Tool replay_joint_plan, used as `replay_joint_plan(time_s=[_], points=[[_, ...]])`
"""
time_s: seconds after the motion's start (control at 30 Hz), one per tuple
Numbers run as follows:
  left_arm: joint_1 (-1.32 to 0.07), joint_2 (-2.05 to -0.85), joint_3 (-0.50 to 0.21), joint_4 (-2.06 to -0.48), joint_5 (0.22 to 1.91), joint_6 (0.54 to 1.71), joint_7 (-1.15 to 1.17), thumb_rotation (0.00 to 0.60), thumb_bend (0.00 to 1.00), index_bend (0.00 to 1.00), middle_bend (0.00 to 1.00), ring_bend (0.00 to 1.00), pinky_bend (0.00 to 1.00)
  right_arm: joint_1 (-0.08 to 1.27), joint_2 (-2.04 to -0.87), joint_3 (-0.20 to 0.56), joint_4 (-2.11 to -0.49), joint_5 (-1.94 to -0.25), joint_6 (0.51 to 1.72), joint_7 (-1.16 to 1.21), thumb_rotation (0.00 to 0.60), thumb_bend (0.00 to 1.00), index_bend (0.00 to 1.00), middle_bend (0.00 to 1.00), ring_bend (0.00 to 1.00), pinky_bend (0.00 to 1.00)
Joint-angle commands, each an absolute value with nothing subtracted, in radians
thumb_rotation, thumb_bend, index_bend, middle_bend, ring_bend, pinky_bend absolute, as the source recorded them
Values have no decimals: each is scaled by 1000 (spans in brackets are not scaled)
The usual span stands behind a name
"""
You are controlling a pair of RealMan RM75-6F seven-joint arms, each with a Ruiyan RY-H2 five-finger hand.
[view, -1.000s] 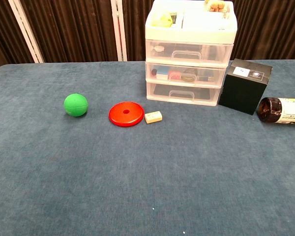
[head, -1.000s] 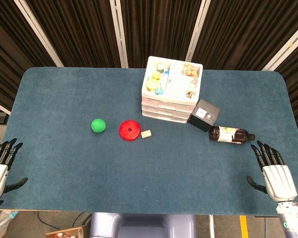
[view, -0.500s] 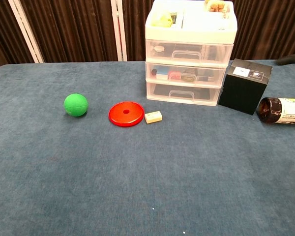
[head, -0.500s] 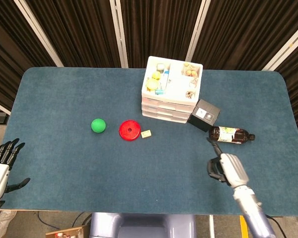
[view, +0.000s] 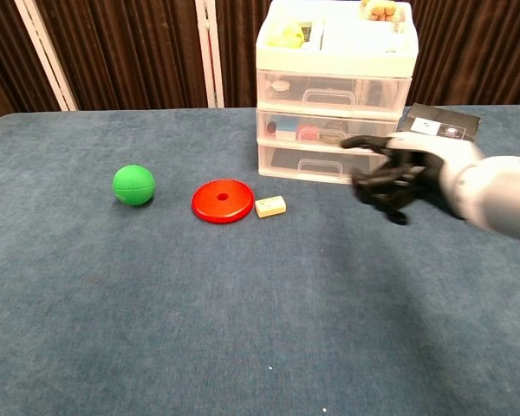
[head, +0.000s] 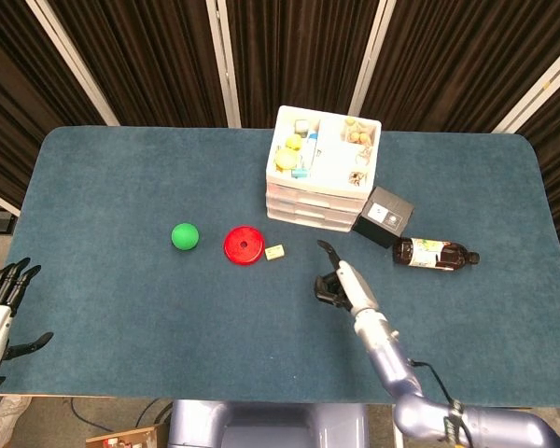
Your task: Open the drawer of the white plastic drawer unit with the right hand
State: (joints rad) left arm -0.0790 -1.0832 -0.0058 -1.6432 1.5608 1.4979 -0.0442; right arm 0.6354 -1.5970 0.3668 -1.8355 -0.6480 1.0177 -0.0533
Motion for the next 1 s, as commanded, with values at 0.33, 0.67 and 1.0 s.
replay_joint_plan(time_s=[0.33,0.67,1.0], points=[[-91,-1080,-12,-1646,1549,1478,-66,600,57,75,0,0,77,740,-1777,472,-1575,-525,968,15,600,727,0,876,853,844],[-98,-1084,-16,-1641,1542,1467,-72,600,56,75,0,0,77,779,-1847,526,-1432,-467,915,69,600,726,0,875,853,844],[-100,-1080,-15,-1645,1532,1457,-79,600,57,75,0,0,77,804,-1912,569,-1360,-491,919,124,600,729,0,875,853,843]])
